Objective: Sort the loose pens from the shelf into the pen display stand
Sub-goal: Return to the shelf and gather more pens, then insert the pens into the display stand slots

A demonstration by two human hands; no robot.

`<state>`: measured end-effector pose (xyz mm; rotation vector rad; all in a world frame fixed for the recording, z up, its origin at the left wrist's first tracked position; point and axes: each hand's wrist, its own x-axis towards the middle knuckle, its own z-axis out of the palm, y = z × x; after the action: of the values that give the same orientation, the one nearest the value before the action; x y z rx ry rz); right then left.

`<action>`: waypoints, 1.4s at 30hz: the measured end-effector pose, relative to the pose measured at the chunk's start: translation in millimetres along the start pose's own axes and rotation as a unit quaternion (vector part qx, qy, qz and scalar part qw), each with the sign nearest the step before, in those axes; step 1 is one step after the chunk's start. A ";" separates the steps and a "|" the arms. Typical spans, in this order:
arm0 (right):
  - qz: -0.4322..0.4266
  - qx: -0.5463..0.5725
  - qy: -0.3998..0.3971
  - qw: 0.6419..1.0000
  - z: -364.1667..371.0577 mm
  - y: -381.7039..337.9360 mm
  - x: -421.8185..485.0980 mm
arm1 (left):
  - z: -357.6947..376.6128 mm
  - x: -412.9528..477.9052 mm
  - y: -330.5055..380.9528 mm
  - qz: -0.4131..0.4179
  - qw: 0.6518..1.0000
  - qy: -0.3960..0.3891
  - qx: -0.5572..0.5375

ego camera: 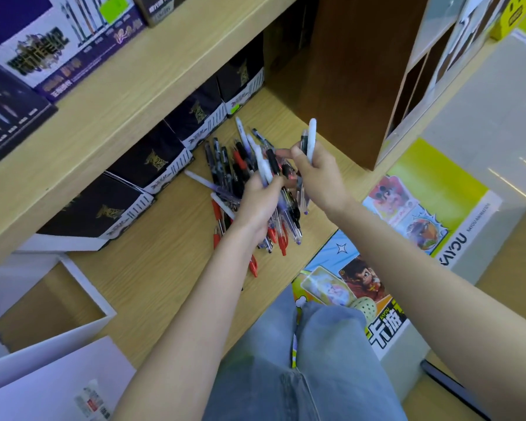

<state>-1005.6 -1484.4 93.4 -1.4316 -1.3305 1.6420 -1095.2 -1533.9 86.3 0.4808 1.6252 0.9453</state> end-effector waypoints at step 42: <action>0.126 0.005 0.349 0.928 -420.4 150.5 -333.5 | 446.6 -188.1 -102.1 -0.032 0.957 -0.245 0.151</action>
<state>-494.1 -1705.2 108.8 -1.9894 -0.7462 1.0865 -603.3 -1588.1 104.8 0.7972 1.3181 0.4739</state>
